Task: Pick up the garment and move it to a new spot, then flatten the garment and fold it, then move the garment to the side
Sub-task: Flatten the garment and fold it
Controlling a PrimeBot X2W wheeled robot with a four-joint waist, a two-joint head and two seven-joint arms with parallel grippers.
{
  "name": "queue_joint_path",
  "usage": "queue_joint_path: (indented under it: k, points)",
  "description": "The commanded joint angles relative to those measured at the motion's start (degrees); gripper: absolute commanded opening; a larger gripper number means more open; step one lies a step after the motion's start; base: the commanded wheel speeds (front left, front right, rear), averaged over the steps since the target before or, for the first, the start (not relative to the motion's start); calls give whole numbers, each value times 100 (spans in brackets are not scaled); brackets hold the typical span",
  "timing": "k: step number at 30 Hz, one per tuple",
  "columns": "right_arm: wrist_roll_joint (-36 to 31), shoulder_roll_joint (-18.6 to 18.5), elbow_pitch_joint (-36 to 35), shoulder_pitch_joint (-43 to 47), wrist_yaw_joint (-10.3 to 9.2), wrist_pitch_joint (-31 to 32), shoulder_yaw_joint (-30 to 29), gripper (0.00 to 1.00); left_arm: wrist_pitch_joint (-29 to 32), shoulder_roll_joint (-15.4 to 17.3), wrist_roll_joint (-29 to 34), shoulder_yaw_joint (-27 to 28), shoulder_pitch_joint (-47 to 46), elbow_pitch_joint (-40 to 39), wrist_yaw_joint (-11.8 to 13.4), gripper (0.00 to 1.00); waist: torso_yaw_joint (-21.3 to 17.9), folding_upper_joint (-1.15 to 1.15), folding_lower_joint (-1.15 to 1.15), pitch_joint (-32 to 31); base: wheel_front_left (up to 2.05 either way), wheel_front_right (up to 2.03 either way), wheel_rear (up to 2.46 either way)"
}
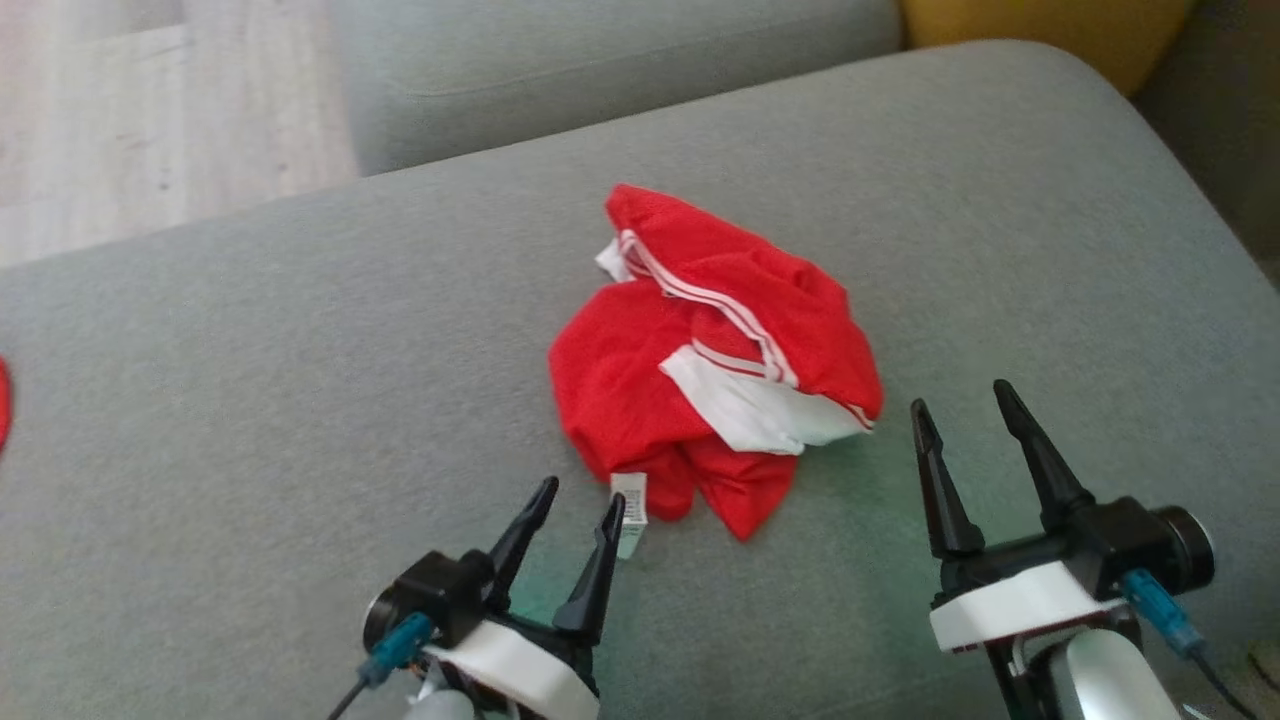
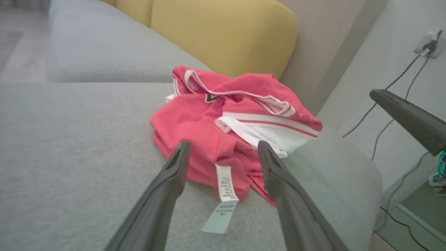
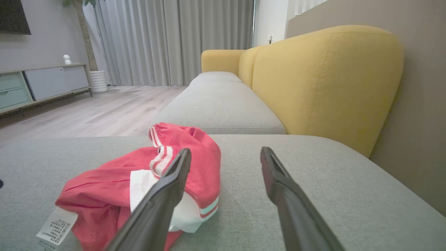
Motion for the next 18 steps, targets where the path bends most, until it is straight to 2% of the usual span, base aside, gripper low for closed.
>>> queue_joint_path:
  k: [1, 9, 18]
  points:
    - [41, -15, -201, -270, 44, -62, 166, 100, 9, -1, -60, 70, -280, 20, 9, 100, -221, 0, 0, 81, 0, 0, 0]
    - [88, -13, -265, -351, 44, -62, 266, 100, -92, -38, -325, 52, -685, 853, 15, 100, -669, 0, 0, 214, 0, 0, 0]
    - [177, -12, -333, -414, 44, -62, 340, 100, -124, -99, -531, 120, -1282, 1892, 217, 100, -945, 0, 0, 363, 0, 0, 0]
